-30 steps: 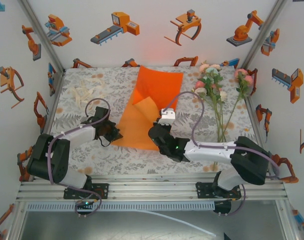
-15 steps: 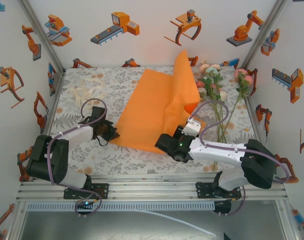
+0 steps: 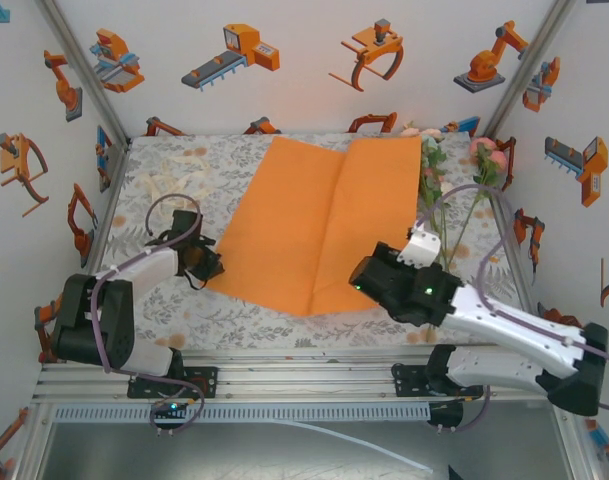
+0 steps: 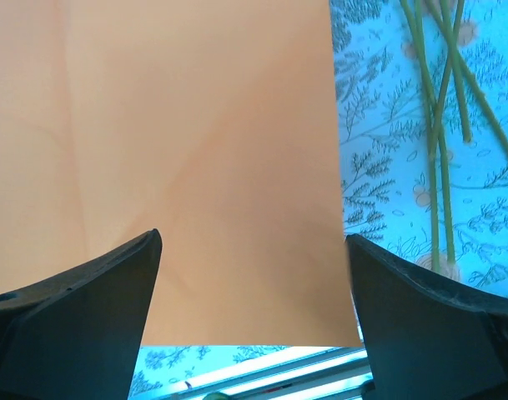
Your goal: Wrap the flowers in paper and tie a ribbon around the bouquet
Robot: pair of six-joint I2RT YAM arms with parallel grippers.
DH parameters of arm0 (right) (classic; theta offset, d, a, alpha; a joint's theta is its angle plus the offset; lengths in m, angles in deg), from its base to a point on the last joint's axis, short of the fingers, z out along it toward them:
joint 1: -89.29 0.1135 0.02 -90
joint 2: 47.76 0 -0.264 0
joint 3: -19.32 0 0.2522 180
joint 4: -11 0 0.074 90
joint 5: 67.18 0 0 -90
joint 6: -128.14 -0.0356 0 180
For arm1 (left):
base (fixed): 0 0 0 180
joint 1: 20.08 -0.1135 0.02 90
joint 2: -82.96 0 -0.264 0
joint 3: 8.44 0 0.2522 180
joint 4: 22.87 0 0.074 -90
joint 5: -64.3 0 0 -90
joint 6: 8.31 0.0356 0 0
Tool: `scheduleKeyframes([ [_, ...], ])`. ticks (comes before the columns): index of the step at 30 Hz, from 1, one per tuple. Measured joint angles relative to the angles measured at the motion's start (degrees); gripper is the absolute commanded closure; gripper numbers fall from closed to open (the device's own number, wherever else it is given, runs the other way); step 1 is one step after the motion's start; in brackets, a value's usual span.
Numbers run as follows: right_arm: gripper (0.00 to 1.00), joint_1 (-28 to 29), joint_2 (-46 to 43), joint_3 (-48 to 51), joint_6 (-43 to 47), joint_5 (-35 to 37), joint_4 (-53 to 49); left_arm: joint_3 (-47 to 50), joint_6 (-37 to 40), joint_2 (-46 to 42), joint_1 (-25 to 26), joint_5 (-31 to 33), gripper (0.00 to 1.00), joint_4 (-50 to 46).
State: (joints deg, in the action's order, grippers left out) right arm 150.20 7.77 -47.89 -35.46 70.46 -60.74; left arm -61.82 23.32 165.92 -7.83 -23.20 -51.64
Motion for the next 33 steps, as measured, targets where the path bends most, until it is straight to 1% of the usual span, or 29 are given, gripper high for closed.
scheduleKeyframes([
  [1,0.21,-0.76,-1.77,-0.61,2.27,-0.52,0.26,-0.33,1.03,-0.09,-0.68,0.74,1.00,-0.81],
  [4,0.22,-5.01,-4.94,-2.56,9.01,-3.76,2.21,-1.68,4.74,-1.81,-2.01,2.51,0.93,-3.98],
  [6,0.23,-9.79,-4.81,-3.58,14.47,-7.96,5.77,-2.97,6.56,-4.59,-1.77,2.19,0.88,-5.25],
  [7,0.26,-11.96,-4.17,-3.61,16.83,-10.25,7.72,-3.63,6.86,-5.95,-1.18,1.75,0.88,-5.46],
  [8,0.34,-14.51,-3.08,-3.50,19.61,-13.55,10.14,-4.48,7.06,-7.37,0.00,1.11,0.88,-5.44],
  [10,0.64,-20.44,0.35,-2.58,24.39,-22.21,16.26,-5.95,6.99,-8.66,3.50,0.22,0.96,-5.49],
  [11,0.82,-23.89,2.86,-1.84,26.29,-27.12,19.76,-6.45,6.80,-8.66,5.60,-0.26,1.00,-5.44],
  [12,0.96,-27.08,5.66,-1.27,28.04,-31.56,22.67,-6.51,6.51,-8.28,7.61,-1.07,1.00,-5.42],
  [13,1.00,-29.44,8.57,-0.87,29.64,-35.01,24.85,-6.34,6.23,-7.82,8.87,-1.73,1.00,-5.62],
  [15,1.00,-33.46,15.67,-0.15,32.09,-41.46,28.94,-5.07,5.84,-6.49,10.34,-2.54,1.00,-5.90],
  [16,1.00,-34.32,18.21,0.26,33.05,-43.34,30.34,-4.35,5.73,-5.92,10.47,-2.56,1.00,-6.14],
  [18,1.00,-35.39,22.38,1.55,34.71,-46.05,33.00,-3.17,5.64,-4.46,10.43,-2.49,1.00,-7.28],
  [21,1.00,-36.48,25.88,3.52,35.85,-48.17,36.09,-3.02,5.84,-1.70,10.21,-2.08,1.00,-8.46],
  [24,1.00,-37.38,27.78,5.40,35.93,-48.50,38.86,-3.02,6.25,0.90,8.90,-1.68,1.00,-8.92],
  [28,1.00,-37.53,28.61,9.07,34.75,-48.85,42.23,-3.76,6.64,2.45,5.51,-3.52,1.00,-8.66],
  [33,1.00,-37.42,28.41,13.88,31.61,-52.11,45.20,-5.09,8.48,4.22,0.31,-5.29,1.00,-8.07],
])
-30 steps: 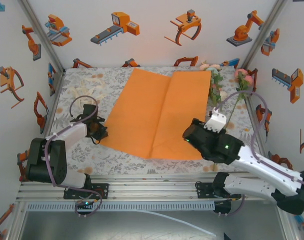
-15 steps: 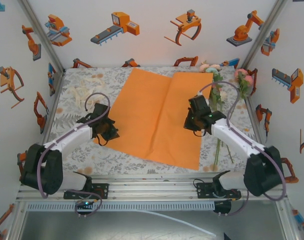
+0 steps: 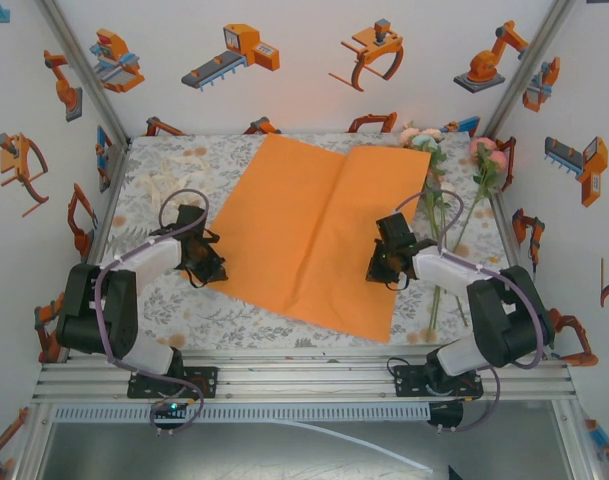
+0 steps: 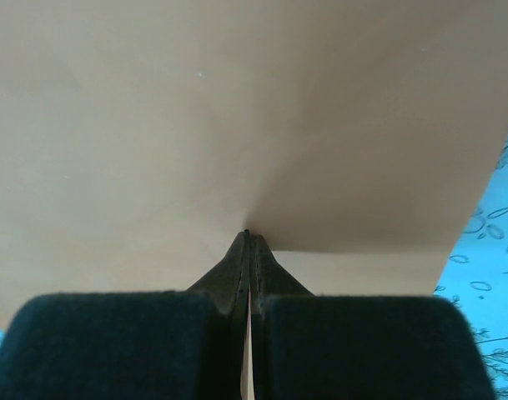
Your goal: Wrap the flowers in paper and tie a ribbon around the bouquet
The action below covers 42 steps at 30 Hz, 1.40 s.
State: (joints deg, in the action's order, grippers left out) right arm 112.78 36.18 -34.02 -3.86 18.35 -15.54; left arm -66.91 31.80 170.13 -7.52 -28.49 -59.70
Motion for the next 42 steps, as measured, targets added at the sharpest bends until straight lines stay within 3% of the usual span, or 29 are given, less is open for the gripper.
scheduleKeyframes([
  [3,1.00,2.64,-1.18,2.01,-2.56,-1.44,2.21,-2.03,2.03,2.05,-4.35,-0.24,1.00,0.72],
  [8,1.00,14.95,-3.72,5.33,-8.48,-3.76,4.11,-6.45,5.31,6.29,-10.05,0.20,1.00,2.78],
  [11,1.00,18.05,-6.64,5.66,-11.08,-5.01,2.29,-6.99,6.32,6.80,-11.47,0.15,1.00,4.31],
  [14,1.00,13.97,-11.69,3.63,-11.17,-4.13,-1.75,-6.93,6.80,5.86,-10.54,-1.16,0.96,4.70],
  [19,1.00,0.15,-12.04,-6.05,-6.80,-0.17,-3.91,-6.93,6.73,-0.24,-3.65,-3.04,0.95,5.88],
  [22,1.00,-3.72,-5.44,-13.94,-2.73,1.09,-3.89,-8.76,6.27,-0.72,3.45,-3.21,0.95,7.43],
  [25,1.00,-4.66,6.12,-24.22,0.00,-1.16,-2.86,-13.97,5.75,4.42,9.68,-3.34,0.96,8.44],
  [28,1.00,-4.55,16.76,-32.57,0.61,-4.31,-1.25,-19.96,5.62,11.91,12.17,-3.17,0.98,9.35],
  [35,0.98,-4.50,33.92,-45.46,1.79,-7.23,-1.84,-25.90,5.38,23.69,10.73,-1.49,1.00,8.96],
  [42,0.97,-4.48,37.46,-45.40,2.25,-8.63,-3.98,-26.43,5.62,24.06,5.51,-0.68,1.00,9.40],
])
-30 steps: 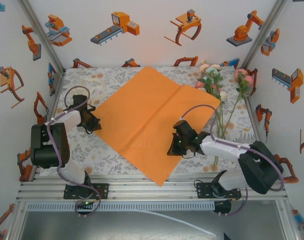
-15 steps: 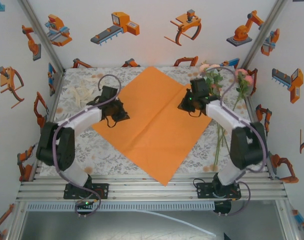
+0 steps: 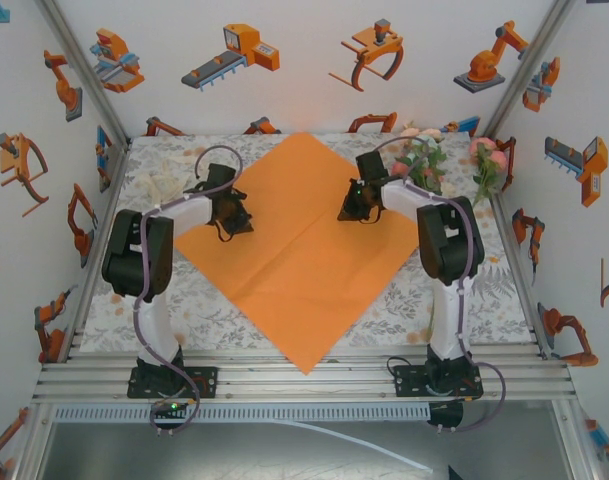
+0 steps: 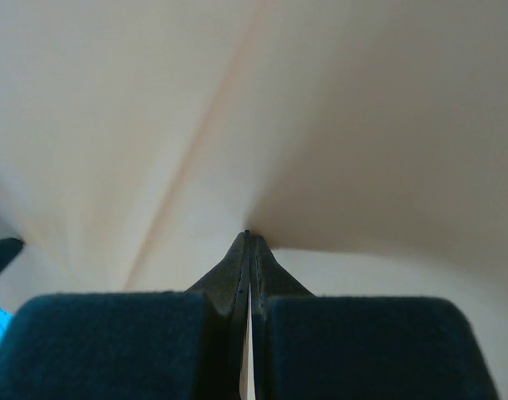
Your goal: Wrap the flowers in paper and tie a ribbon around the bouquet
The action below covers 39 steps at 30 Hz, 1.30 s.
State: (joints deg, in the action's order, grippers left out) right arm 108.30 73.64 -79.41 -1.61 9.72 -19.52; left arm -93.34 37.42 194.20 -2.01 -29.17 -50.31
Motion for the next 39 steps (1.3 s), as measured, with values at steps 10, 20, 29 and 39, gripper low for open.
scheduleKeyframes([
  [10,0.92,0.20,-2.86,4.39,1.73,0.37,0.35,0.00,0.76,0.28,-5.57,-2.21,1.00,1.18],
  [20,0.65,-6.05,-16.06,6.58,11.26,5.81,-10.84,3.76,2.25,-7.17,-3.65,-5.51,0.81,1.11],
  [29,0.54,-22.18,-18.60,-1.31,26.80,15.34,-14.36,12.50,7.45,-21.29,7.26,-9.77,0.61,5.57],
  [39,0.66,-25.70,-0.87,-13.03,36.06,17.00,-21.16,19.93,14.16,-23.96,8.04,-9.79,0.58,6.64],
])
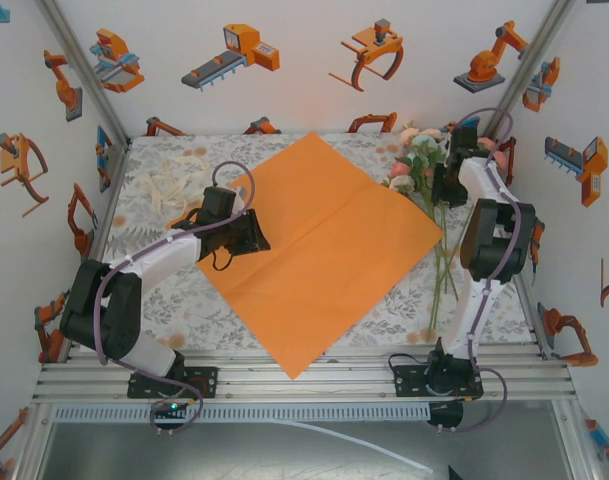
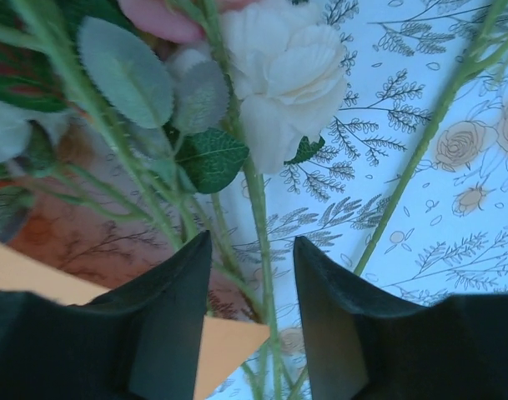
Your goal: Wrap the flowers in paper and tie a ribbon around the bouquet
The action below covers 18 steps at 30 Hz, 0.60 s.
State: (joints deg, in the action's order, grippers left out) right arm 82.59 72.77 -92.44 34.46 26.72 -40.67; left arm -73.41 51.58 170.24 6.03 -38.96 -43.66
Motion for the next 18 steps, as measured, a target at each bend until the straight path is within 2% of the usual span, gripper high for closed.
scheduleKeyframes([
  [3,0.82,-0.31,1.97,-0.79,1.40,-0.15,-1.88,0.00,0.22,0.00,0.00,0.17,0.58,0.17],
  [9,0.99,-0.31,1.55,-2.29,4.81,0.31,-3.65,-0.02,0.13,0.48,0.00,0.35,0.58,0.59],
  [13,1.00,-0.31,-1.07,-3.10,6.75,1.20,-4.26,-0.04,-0.44,1.44,0.00,0.70,0.57,0.85],
  [18,1.00,-0.31,-9.51,-3.10,7.34,2.60,-4.11,-0.04,-2.01,1.84,0.00,1.01,0.51,1.75],
])
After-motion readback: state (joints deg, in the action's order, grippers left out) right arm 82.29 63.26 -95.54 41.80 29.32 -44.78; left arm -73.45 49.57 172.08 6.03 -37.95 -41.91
